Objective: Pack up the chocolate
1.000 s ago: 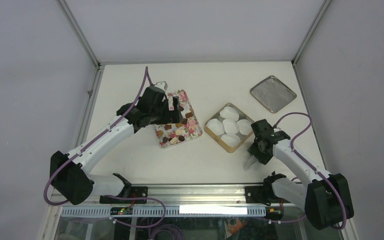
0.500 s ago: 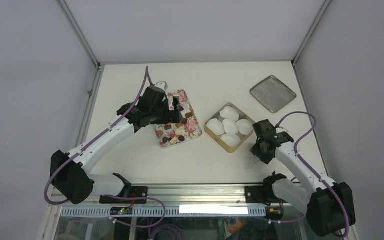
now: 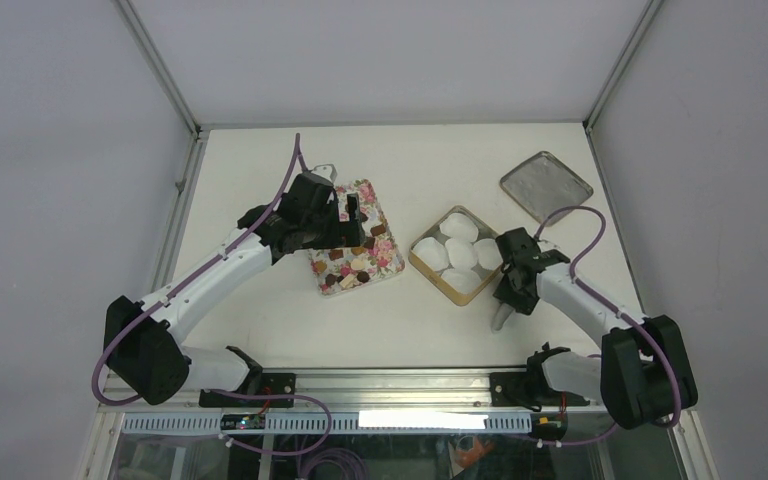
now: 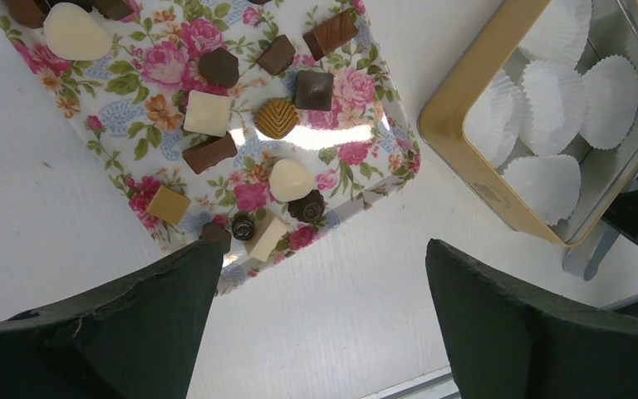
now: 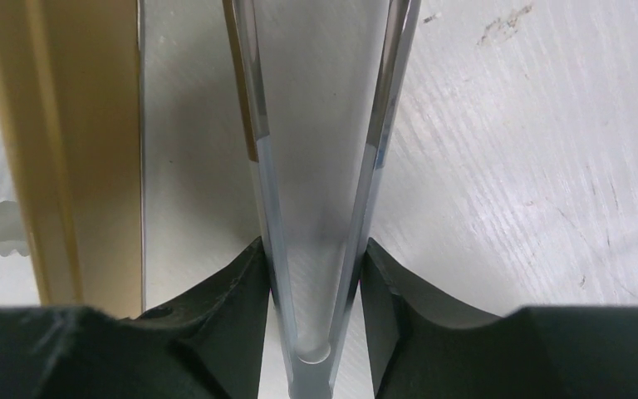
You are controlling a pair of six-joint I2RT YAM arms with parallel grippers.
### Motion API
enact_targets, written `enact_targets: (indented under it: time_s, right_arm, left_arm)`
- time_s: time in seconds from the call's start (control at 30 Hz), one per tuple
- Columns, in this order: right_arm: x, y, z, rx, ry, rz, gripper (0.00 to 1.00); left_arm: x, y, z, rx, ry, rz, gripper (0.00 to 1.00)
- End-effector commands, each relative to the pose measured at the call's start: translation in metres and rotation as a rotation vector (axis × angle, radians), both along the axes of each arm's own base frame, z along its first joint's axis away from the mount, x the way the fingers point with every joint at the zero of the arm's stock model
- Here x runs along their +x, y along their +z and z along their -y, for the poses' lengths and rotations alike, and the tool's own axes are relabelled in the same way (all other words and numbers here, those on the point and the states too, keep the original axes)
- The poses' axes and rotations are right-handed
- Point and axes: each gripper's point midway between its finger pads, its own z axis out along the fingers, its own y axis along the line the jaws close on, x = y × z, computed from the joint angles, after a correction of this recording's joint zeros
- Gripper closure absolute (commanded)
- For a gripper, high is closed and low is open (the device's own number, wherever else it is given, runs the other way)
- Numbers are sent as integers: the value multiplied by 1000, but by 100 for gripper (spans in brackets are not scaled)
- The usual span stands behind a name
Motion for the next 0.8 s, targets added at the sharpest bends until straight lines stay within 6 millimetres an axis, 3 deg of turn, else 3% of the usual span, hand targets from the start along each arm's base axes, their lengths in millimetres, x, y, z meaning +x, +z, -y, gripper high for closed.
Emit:
enact_targets:
  time_s: [0.0, 0.13, 0.2, 0.3, 0.6, 0.7, 0.77]
  right_arm:
    - [20, 13, -2, -5, 10, 75, 67]
    - [16, 28, 3, -16, -4, 97, 80]
    - [12, 44, 6, -22, -10, 108, 85]
    - [14, 73, 9, -21, -5, 172, 100]
    - [22, 140, 2, 6, 107, 258, 100]
    - [30, 154, -8, 38, 180, 271, 100]
    - [36, 164, -26, 97, 283, 278, 100]
  left_arm:
    - [7, 17, 7, -40, 4, 53, 1]
    - [6, 18, 6, -39, 3, 59, 1]
    - [6, 19, 3, -33, 5, 66, 1]
    - [7, 22, 0, -23, 12, 82, 1]
    - [15, 28, -7, 16, 34, 122, 1]
    - [16, 30, -10, 27, 40, 133, 1]
    - [16, 31, -16, 47, 56, 141, 1]
